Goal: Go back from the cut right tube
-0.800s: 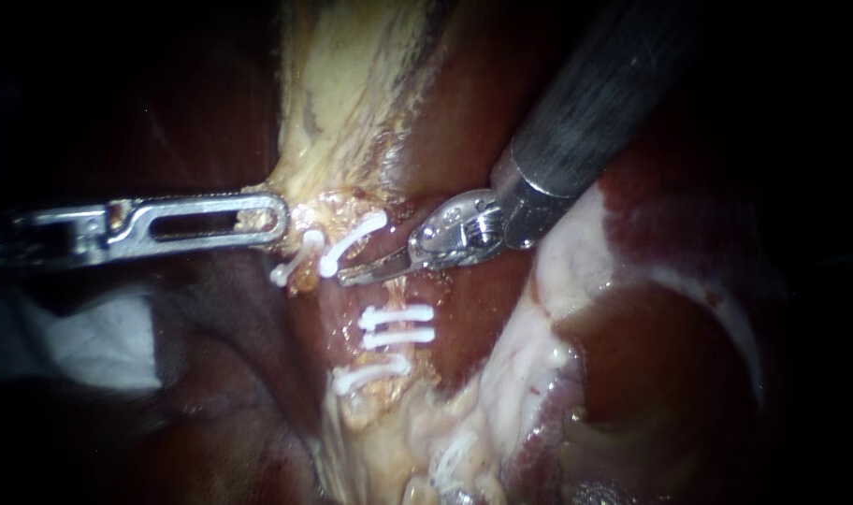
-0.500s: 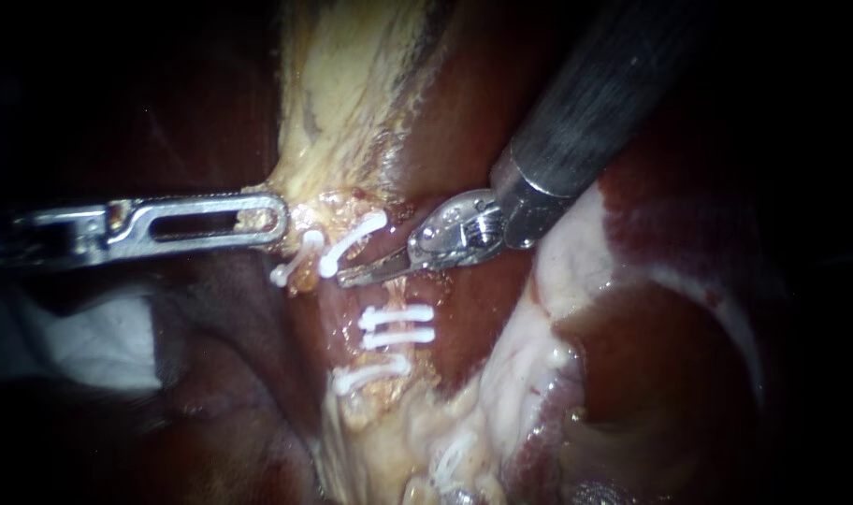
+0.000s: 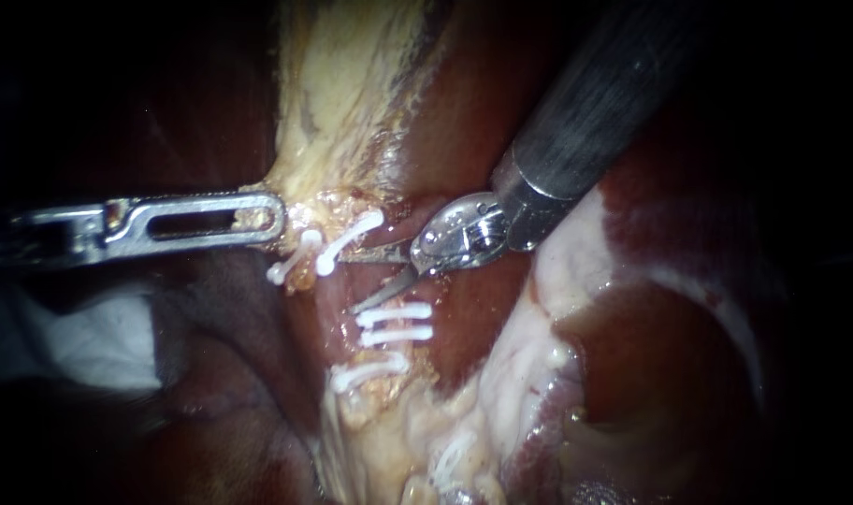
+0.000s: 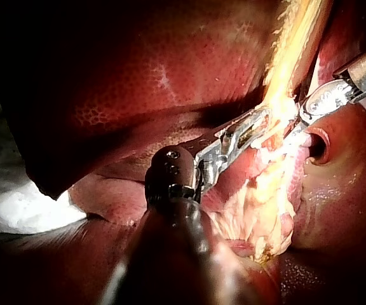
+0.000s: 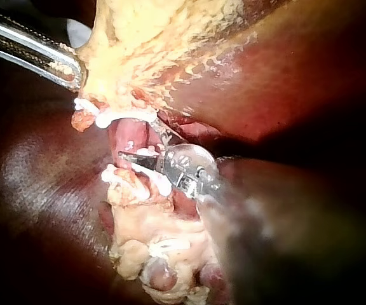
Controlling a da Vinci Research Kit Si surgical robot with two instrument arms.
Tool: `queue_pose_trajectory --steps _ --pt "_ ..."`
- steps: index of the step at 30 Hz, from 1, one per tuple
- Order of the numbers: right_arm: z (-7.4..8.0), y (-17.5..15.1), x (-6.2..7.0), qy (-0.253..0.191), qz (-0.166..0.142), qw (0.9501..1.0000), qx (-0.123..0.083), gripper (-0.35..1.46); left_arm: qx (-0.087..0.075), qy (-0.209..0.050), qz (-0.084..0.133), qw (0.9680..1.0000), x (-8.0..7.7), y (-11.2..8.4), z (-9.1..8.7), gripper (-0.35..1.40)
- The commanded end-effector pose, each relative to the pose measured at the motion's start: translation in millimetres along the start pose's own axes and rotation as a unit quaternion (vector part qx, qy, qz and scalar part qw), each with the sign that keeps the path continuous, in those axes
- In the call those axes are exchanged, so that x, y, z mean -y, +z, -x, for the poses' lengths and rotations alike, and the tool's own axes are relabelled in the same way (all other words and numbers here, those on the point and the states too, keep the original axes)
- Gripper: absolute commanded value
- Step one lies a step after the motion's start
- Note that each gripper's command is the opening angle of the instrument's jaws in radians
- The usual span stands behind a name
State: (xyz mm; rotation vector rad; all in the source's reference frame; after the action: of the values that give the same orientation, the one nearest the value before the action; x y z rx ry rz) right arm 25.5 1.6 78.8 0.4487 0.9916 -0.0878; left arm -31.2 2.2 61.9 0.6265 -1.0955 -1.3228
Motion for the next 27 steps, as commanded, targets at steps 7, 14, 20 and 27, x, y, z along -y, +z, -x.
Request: queue_pose_trajectory --steps 7,14,20,27 --pt "-0.2 -0.7 0.5 -0.002 -0.002 1.0000 -0.002 0.93 0.000 0.000 0.000 1.0000 -0.2 0.0 0.0 -0.35" --pt "-0.7 -2.8 2.5 -0.022 0.013 0.9996 -0.009 1.30 -0.001 0.000 -0.001 1.0000 -0.5 -0.1 0.2 -0.35" --pt "-2.0 -7.4 3.3 -0.041 0.069 0.9966 -0.018 1.43 -0.001 0.001 -0.002 1.0000 -1.6 -0.2 0.6 -0.35" --pt "-1.7 -11.9 5.3 -0.023 0.089 0.9954 -0.028 1.43 0.000 0.001 -0.002 1.0000 -2.0 -0.3 0.7 -0.35"
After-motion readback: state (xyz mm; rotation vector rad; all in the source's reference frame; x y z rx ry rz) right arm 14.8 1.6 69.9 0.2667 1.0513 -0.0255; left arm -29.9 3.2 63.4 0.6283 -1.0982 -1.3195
